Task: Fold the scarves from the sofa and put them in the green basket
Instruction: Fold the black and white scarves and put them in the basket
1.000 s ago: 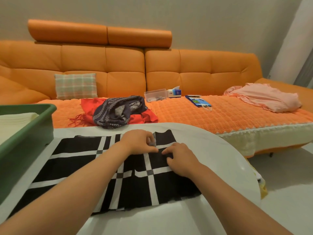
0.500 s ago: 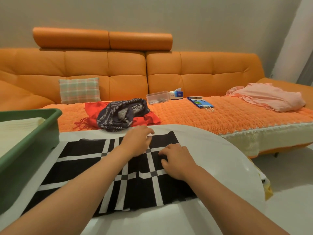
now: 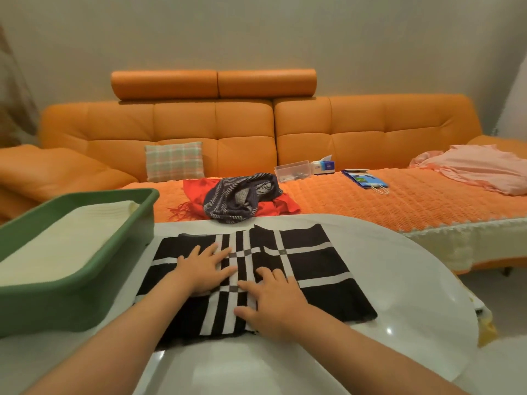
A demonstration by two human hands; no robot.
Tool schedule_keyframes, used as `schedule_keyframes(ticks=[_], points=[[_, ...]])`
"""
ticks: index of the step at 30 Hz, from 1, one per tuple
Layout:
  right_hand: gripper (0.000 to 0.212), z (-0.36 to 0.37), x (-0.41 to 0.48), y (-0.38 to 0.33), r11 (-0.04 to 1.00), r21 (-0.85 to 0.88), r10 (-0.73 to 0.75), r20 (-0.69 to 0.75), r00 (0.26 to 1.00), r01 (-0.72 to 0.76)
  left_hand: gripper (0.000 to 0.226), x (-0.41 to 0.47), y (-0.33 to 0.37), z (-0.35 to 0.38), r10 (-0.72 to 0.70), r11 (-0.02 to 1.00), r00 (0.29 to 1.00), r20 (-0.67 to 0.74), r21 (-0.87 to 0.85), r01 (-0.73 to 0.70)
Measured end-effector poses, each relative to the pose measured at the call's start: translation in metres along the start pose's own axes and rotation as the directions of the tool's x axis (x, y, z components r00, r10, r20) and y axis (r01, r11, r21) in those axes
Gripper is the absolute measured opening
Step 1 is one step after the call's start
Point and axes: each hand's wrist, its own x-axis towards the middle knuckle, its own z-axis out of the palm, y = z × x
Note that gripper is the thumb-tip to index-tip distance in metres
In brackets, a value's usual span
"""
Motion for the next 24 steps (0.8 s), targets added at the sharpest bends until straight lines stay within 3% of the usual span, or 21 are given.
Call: schedule_keyframes(ticks=[6,9,12,15,18,21,22,24], points=[[0.054,-0.020,-0.002,0.054,0.997,-0.049,0.067,0.020,0.998,-0.066,0.075,-0.014,0.018,-0.025,-0.005,0.966,0.999,-0.046,0.259,0.017],[0.045,-0.024,-0.008,0.080,0.972,0.222,0.073,-0.003,0.997,-0.071,0.060,-0.017,0.041,-0.035,0.019,0.950,0.993,-0.117,0.312,0.018],[0.043,-0.027,-0.009,0.097,0.831,0.555,0.128,-0.123,0.984,-0.039,0.042,-0.008,0.066,-0.038,0.089,0.969,0.941,-0.327,0.248,-0.005],[0.040,-0.034,-0.004,0.113,0.701,0.713,0.306,-0.334,0.891,0.026,0.024,0.010,0.097,-0.047,0.227,0.970,0.821,-0.524,0.044,-0.240],[0.037,-0.035,0.003,0.133,0.729,0.681,0.419,-0.368,0.830,-0.066,0.027,0.032,0.119,-0.056,0.351,0.926,0.870,-0.347,-0.005,-0.377],[0.040,-0.027,0.006,0.155,0.779,0.580,0.465,-0.278,0.841,-0.238,0.030,0.052,0.119,-0.057,0.237,0.972,0.971,-0.040,0.022,-0.236],[0.043,-0.026,0.007,0.162,0.816,0.502,0.466,-0.278,0.840,-0.287,0.031,0.056,0.118,-0.057,0.184,0.980,0.983,0.017,0.067,-0.185],[0.048,-0.026,0.010,0.171,0.874,0.333,0.452,-0.287,0.844,-0.355,0.033,0.062,0.121,-0.058,0.150,0.969,0.989,0.005,0.198,-0.148]])
